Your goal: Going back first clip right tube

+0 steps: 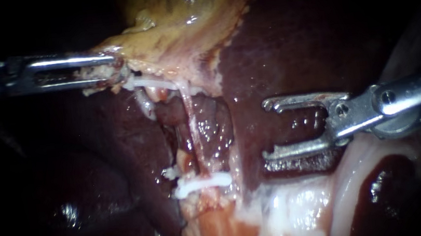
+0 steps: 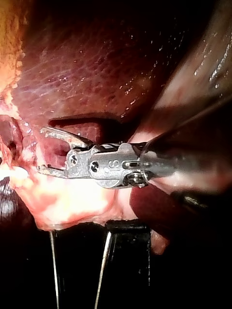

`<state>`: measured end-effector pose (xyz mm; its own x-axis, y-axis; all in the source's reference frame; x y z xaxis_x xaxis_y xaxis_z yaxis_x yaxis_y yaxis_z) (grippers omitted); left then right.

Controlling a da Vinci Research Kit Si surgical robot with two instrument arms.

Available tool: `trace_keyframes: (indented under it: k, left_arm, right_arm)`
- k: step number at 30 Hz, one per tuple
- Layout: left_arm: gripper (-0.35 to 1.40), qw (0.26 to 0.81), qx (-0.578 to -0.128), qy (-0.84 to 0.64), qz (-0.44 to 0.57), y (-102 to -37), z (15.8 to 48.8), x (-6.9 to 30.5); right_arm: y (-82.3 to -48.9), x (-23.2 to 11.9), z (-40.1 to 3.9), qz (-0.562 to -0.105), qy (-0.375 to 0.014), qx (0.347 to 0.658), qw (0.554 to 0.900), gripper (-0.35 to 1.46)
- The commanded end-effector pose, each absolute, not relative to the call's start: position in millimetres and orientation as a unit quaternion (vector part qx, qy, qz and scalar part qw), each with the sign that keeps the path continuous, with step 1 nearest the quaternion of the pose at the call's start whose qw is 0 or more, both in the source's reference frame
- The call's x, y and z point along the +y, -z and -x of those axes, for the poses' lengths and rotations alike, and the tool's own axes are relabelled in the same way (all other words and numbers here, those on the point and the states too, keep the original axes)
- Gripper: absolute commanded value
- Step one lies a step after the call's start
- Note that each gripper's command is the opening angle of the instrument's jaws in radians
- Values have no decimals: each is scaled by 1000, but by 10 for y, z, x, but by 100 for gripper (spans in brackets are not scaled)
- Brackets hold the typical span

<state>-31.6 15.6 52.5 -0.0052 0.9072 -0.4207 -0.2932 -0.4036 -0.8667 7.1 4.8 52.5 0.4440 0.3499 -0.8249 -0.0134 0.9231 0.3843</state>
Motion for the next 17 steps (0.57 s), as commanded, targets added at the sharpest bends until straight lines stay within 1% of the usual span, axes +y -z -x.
trace_keyframes:
  k: [1,8,17]
  left_arm:
    - [-35,463,-286,-649,532,-529,319,155]
    - [-35,456,-289,-652,532,-547,336,152]
    - [-35,453,-289,-654,533,-546,336,152]
  right_arm:
    - [-525,48,-71,-165,-108,516,833,50]
    - [-526,49,-71,-167,-106,517,833,50]
    - [-528,50,-70,-171,-104,517,832,50]
